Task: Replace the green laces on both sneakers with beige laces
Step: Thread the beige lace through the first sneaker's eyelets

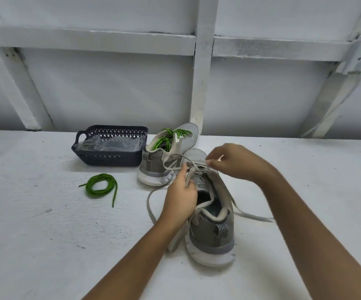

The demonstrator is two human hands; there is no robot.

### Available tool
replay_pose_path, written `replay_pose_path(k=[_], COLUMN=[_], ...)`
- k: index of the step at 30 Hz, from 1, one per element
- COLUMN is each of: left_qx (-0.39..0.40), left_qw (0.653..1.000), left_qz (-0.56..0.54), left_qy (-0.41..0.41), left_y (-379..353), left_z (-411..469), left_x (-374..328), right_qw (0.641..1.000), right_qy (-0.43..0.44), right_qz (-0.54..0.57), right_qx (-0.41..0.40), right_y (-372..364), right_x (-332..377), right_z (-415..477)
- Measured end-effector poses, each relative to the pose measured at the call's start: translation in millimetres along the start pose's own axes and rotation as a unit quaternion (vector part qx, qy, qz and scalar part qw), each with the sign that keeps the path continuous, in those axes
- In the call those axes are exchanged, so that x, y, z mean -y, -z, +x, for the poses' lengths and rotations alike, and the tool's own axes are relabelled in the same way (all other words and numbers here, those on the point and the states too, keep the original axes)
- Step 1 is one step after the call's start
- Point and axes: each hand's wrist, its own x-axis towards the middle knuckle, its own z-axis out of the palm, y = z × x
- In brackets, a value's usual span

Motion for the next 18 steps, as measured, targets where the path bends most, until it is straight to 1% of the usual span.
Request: replay_pose_path(k=[3,4,6,8,9,11,12,13,15,16,18], left_qx=[-0.005,-0.006,-0.006,-0.009,-0.009,-0.011,-0.011,-0.011,-0.010,-0.010,-0.010], left_qw=[1.000,1.000,1.000,1.000,1.000,1.000,1.000,1.000,1.000,1.000,1.000], left_qz=[0.007,0.008,0.007,0.003,0.002,-0.002,-0.002,-0.005,-0.008,-0.009,-0.008], left_qy=[0.001,0.001,-0.001,-0.003,-0.005,-0.011,-0.016,-0.018,-0.019,-0.018,-0.016], left_y=[1.3,1.2,0.4,-0.5,-0.7,0.0,0.1,0.0,-0.1,-0.1,-0.9], left_z=[0.3,0.3,0.1,0.0,0.3,0.4,-0.1,-0.2,0.3,0.5,0.6], left_x=[0.9,0.9,1.0,1.4,1.8,2.4,1.5,1.5,1.7,1.7,1.8], right_qw=[0.997,0.996,0.998,0.999,0.994,0.968,0.955,0.946,0.932,0.927,0.926], right_qy=[-0.007,-0.012,-0.018,-0.021,-0.026,-0.017,-0.003,0.017,0.063,0.083,0.093], right_qz=[-0.054,-0.060,-0.034,0.034,0.097,0.246,0.291,0.317,0.333,0.328,0.286], right_qx=[0.057,0.062,0.054,0.034,0.030,0.036,0.049,0.069,0.128,0.163,0.230], right_y=[-25.2,-30.5,-33.9,-30.6,-27.4,-17.6,-10.3,-2.3,13.1,20.3,28.8], right_x=[14.0,14.8,11.2,4.2,1.0,-3.7,-5.8,-7.5,-8.9,-8.0,-5.7], right_z=[22.5,27.0,31.3,27.6,22.1,8.6,0.8,-7.5,-22.7,-29.7,-38.0])
